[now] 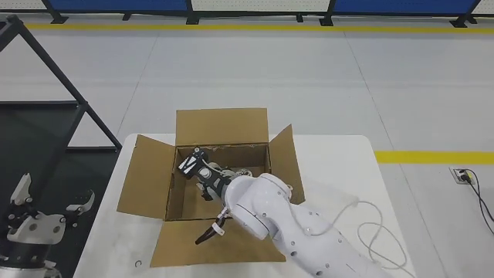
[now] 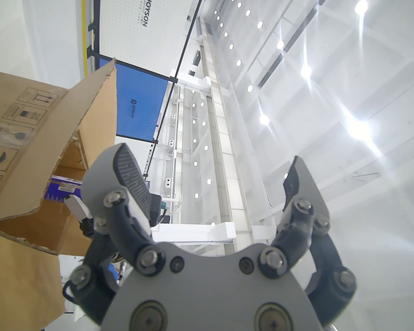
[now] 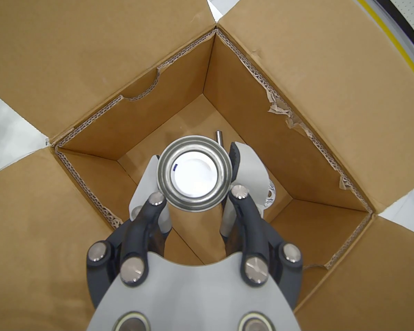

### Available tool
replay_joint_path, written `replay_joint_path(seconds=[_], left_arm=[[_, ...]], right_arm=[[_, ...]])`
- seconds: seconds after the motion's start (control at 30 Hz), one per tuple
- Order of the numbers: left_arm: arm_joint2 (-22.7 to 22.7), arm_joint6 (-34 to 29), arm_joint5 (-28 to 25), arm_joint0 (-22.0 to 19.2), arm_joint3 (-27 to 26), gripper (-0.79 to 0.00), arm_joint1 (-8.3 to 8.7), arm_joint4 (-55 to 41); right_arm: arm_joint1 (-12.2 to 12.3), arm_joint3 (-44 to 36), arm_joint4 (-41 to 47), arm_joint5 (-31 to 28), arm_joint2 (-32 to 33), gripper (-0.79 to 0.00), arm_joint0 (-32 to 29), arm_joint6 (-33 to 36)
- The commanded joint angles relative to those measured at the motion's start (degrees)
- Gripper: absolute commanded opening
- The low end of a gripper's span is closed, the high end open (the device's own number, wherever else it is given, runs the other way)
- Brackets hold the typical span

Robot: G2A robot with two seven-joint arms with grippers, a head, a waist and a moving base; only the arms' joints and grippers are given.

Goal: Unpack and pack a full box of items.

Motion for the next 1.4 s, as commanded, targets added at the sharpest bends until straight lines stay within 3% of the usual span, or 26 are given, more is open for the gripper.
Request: replay_joint_path(seconds=[0.0,0.2,0.8,1.3,1.37], left_arm=[[0.0,0.0,0.0,0.0,0.0,0.0,0.0,0.0],[0.0,0.0,0.0,0.0,0.0,0.0,0.0,0.0],[0.0,0.0,0.0,0.0,0.0,0.0,0.0,0.0],[0.0,0.0,0.0,0.0,0.0,0.0,0.0,0.0],[0.0,0.0,0.0,0.0,0.0,0.0,0.0,0.0]], right_arm=[[0.0,0.0,0.0,0.0,0.0,-0.785,0.0,0.0],[-0.8,5.1,1.7,-3.3,-0.8,-0.785,-0.1,-2.2],[-11.2,38.4,10.6,-11.8,-7.6,-0.785,11.3,-10.1],[-16.9,51.9,9.9,-16.0,-9.8,-0.785,14.4,-13.8],[-17.5,53.0,10.0,-16.5,-9.8,-0.6,14.6,-14.0]])
